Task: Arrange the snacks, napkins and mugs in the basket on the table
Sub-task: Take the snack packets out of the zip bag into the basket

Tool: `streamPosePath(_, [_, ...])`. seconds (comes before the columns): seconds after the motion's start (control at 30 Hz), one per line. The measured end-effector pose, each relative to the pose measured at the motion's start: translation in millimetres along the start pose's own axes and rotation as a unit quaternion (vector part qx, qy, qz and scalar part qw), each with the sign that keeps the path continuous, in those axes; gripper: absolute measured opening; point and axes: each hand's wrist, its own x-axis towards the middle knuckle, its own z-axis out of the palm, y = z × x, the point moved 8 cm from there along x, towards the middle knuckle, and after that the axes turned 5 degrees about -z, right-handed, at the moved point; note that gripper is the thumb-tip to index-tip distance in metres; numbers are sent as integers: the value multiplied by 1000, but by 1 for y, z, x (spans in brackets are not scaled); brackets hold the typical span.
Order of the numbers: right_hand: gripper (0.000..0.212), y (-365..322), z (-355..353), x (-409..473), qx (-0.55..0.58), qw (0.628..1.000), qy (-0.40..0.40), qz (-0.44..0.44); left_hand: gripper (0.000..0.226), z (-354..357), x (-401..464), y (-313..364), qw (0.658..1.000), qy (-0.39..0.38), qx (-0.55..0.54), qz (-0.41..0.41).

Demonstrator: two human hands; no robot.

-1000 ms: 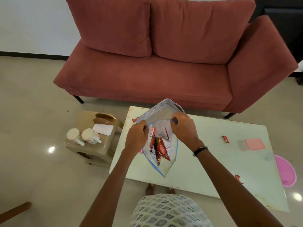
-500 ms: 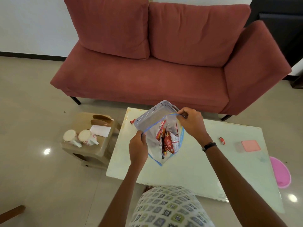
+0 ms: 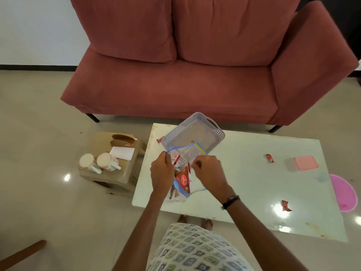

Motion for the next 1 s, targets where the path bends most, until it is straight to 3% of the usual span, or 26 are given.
streamPosePath(0.1, [21, 5, 52, 3, -49, 984, -162, 50, 30, -2, -6, -5, 1000, -4, 11, -7])
streamPosePath(0.2, [27, 12, 73, 8, -54, 974, -203, 87, 31, -3, -9, -5, 1000, -3, 4, -9])
streamPosePath(0.57, [30, 47, 77, 10, -55, 970, -179, 157, 33, 6, -15, 7, 1000, -1, -8, -4])
streamPosePath(0.67, [25, 42, 75, 16, -83, 974, -173, 120, 33, 9, -12, 6, 1000, -2, -7, -14])
streamPosePath(0.83, [24, 8, 32, 29, -155, 981, -113, -15, 34, 9, 4, 1, 997, 24, -49, -59])
streamPosePath(1.0, [17, -17, -54, 49, -43, 996, 0, -83, 35, 16, 34, 12, 990, 31, -101, -98])
